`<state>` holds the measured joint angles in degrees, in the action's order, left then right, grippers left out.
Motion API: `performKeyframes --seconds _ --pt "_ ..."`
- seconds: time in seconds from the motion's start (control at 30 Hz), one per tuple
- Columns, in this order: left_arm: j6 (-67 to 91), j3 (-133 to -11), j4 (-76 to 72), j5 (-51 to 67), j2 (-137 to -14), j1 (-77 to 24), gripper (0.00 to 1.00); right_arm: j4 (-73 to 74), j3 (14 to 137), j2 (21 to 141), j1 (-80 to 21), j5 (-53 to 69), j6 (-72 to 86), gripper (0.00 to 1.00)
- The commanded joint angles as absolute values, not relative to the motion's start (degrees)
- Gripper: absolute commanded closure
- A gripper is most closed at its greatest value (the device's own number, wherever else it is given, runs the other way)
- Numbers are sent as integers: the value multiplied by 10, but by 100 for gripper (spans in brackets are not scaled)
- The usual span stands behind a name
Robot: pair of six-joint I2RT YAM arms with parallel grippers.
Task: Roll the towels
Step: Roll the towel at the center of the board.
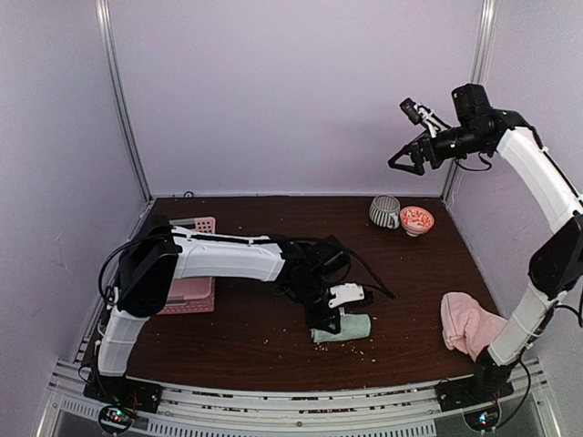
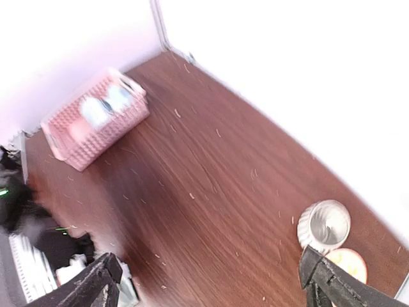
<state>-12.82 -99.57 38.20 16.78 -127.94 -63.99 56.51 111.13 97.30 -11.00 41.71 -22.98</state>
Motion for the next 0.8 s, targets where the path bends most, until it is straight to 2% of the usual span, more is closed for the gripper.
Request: performKeyframes --seconds 0.0,0.1,0.17,0.33,0.53,0.6,0.77 --pt "-86 -1027 439 285 -1344 -596 93 642 1088 933 -113 565 -296 0" --pt "-63 -1043 444 342 -1371 -559 94 774 1084 913 -121 613 -451 5" --pt "-52 -1052 445 370 -1382 -540 95 778 1040 883 -135 600 -485 15" --pt "-37 -1066 445 390 -1404 -511 96 765 913 817 -234 512 -563 31" --pt "-36 -1070 445 427 -1423 -496 96 730 799 799 -367 405 -553 38" --pt "-34 -1072 445 437 -1430 -491 96 658 752 794 -400 334 -509 42" --pt "-32 -1078 445 451 -1442 -484 96 462 638 803 -446 173 -464 37"
